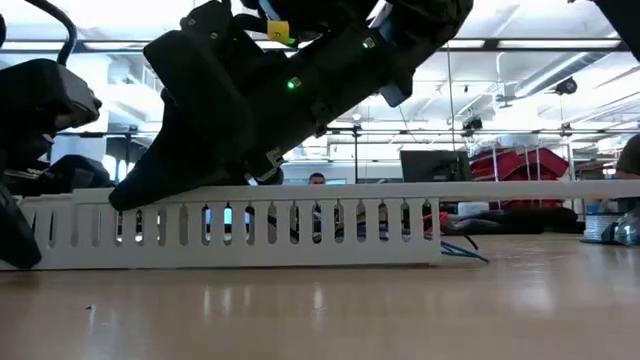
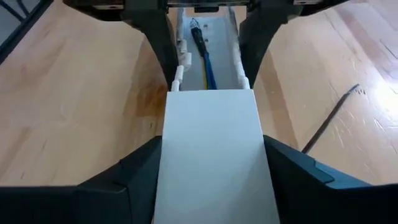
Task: Ziptie cables
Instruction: Close the white cable duct
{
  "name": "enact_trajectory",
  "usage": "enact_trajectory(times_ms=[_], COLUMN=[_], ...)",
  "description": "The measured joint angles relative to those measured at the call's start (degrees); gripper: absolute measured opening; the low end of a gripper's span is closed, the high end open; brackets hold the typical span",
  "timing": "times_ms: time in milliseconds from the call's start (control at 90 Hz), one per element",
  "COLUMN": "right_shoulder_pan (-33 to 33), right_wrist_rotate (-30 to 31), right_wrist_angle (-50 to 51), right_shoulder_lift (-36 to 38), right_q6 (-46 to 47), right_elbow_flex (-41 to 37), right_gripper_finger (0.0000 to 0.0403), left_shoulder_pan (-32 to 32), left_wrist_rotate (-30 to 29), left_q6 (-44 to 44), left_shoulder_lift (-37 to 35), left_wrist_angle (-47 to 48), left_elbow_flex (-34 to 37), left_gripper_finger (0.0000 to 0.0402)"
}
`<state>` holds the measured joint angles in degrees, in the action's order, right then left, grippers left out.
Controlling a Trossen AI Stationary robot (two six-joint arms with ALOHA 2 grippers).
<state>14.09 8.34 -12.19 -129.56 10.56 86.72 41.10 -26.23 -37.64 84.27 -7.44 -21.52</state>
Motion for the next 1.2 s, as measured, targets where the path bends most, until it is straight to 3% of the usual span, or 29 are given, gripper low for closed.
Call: enact_trajectory(times_ms=[400, 822, 1200], right_shoulder_pan=[0.1, -0.1, -0.7], right_wrist_rotate=[5.3, 0.2, 0.3], right_wrist_angle=[4.2, 1.7, -1.8], right_shoulder_lift=[0.6, 0.2, -0.1], right_q6=[1.9, 0.0, -1.2], right_elbow_flex=[0.3, 0.2, 0.0], right_gripper_finger=[0.0224, 0.0226, 0.0224], left_shoulder_pan=[0.7, 0.9, -0.2], left_wrist_rotate=[-1.8, -2.7, -3.0], left_q6=[-0.2, 0.9, 4.7], left_shoulder_lift=[0.0, 0.0, 0.1], left_wrist_angle=[-1.4, -2.5, -6.6], left_elbow_flex=[-0.1, -0.1, -0.1], left_gripper_finger=[0.0213, 0.0215, 0.0214])
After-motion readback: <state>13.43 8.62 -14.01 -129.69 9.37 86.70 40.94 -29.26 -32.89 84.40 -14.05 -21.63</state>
